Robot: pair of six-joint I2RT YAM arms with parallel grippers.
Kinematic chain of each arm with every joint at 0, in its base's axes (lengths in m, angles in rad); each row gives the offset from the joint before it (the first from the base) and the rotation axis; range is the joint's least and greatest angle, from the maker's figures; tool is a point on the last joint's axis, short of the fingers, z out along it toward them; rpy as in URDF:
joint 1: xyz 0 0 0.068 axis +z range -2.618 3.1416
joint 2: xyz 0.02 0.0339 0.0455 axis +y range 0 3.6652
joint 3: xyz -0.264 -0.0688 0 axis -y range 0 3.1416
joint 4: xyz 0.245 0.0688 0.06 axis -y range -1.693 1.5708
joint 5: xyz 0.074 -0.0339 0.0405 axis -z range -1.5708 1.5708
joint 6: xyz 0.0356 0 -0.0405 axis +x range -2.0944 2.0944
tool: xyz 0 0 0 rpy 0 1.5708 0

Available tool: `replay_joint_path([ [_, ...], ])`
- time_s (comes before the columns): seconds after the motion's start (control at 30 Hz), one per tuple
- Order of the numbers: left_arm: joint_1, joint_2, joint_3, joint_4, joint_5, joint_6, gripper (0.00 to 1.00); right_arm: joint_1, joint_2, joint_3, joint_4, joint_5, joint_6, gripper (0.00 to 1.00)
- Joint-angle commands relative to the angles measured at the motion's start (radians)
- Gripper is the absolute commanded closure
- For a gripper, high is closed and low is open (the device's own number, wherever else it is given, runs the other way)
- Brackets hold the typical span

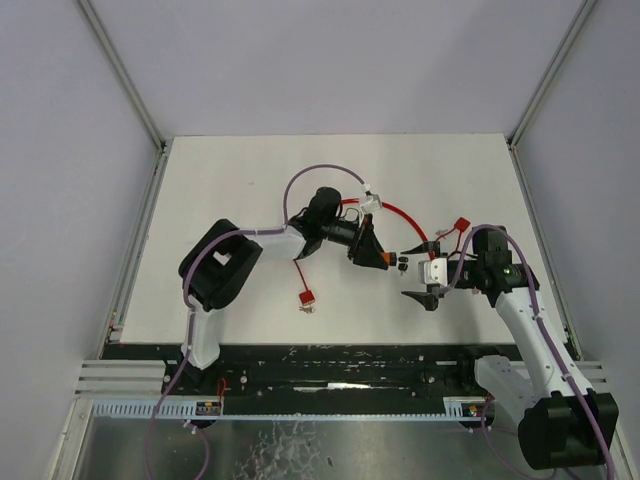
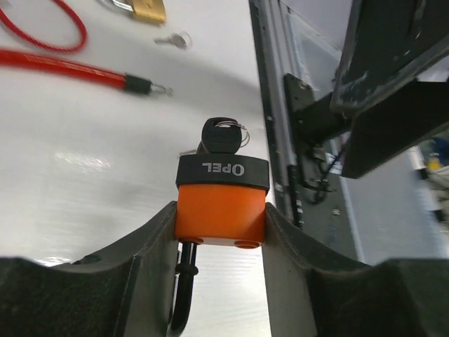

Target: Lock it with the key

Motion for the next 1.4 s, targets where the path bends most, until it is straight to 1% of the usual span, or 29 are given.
replay_joint_path([
  [0.0, 0.004, 0.022, 0.046, 0.029, 0.15, -0.258, 1.0, 0.006, -0.028, -0.021, 0.155, 0.069, -0.021, 0.09],
  [0.13, 0.004, 0.042, 0.012, 0.294, 0.202, -0.502, 1.0, 0.022, -0.021, -0.061, 0.219, 0.105, -0.003, 0.13],
  [0.2, 0.003, 0.051, 0.0, 0.397, 0.22, -0.588, 1.0, 0.037, -0.013, -0.068, 0.251, 0.102, 0.028, 0.17],
  [0.4, 0.0, 0.089, -0.004, 0.6, 0.247, -0.761, 1.0, 0.064, 0.007, -0.086, 0.344, 0.103, 0.129, 0.29],
  [0.47, 0.0, 0.1, -0.004, 0.645, 0.251, -0.794, 1.0, 0.066, 0.006, -0.086, 0.357, 0.091, 0.153, 0.32],
  [0.57, -0.001, 0.112, 0.002, 0.676, 0.253, -0.817, 1.0, 0.071, 0.011, -0.087, 0.366, 0.076, 0.159, 0.38],
  [0.87, -0.012, 0.124, 0.012, 0.715, 0.253, -0.851, 1.0, 0.109, 0.023, -0.102, 0.4, 0.088, 0.168, 0.5],
  [1.17, -0.012, 0.144, 0.019, 0.777, 0.255, -0.902, 1.0, 0.117, 0.014, -0.094, 0.407, 0.055, 0.189, 0.54],
  [1.37, -0.014, 0.156, 0.027, 0.781, 0.253, -0.909, 1.0, 0.116, 0.001, -0.076, 0.401, 0.047, 0.209, 0.54],
])
